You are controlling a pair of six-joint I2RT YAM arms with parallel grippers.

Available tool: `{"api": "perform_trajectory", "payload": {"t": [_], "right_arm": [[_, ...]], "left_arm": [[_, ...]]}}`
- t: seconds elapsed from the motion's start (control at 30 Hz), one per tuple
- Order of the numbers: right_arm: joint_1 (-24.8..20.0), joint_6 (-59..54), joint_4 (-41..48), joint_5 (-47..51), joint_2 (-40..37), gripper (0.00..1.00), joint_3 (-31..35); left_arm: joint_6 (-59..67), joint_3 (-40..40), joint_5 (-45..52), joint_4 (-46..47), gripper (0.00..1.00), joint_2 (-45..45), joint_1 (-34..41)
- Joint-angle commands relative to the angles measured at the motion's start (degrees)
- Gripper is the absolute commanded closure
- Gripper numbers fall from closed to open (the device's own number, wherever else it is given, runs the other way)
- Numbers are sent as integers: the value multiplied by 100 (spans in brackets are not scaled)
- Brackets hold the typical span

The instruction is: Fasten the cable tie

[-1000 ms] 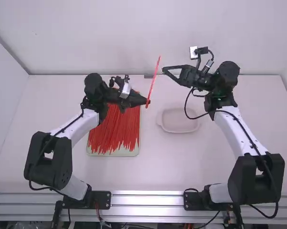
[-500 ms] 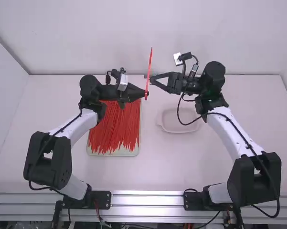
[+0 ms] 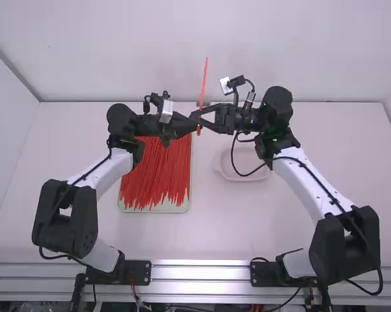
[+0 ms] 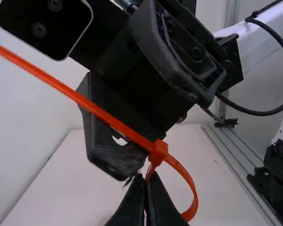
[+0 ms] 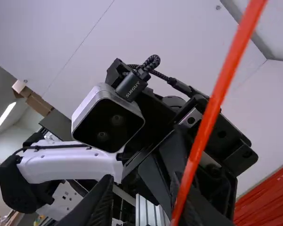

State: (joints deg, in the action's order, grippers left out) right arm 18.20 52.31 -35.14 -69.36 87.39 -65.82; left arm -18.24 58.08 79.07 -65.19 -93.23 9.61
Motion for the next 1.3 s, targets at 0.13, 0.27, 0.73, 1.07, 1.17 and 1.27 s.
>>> {"api": "perform_trajectory", "payload": {"t": [0.13, 0.27, 0.73, 1.07, 1.17, 1.27], "right_arm": [[50, 11, -37, -28, -90, 71, -127], [50, 13, -37, -24, -90, 76, -127], [50, -37, -35, -94, -90, 100, -127], [-334, -723, 713, -76, -90, 100, -127], [-566, -1344, 1449, 55, -90, 100, -127], [-804, -2133, 2494, 577, -90, 100, -127]], "left_arm": [[-39, 90, 157, 9, 98, 9, -48], [-87, 87, 345, 17, 98, 9, -68], [-413, 90, 96, -192, 73, 9, -68], [-435, 90, -564, 1228, 1, 9, -61], [81, 87, -564, 2109, 1, 9, -63], [474, 87, -566, 2835, 1, 9, -61]]}}
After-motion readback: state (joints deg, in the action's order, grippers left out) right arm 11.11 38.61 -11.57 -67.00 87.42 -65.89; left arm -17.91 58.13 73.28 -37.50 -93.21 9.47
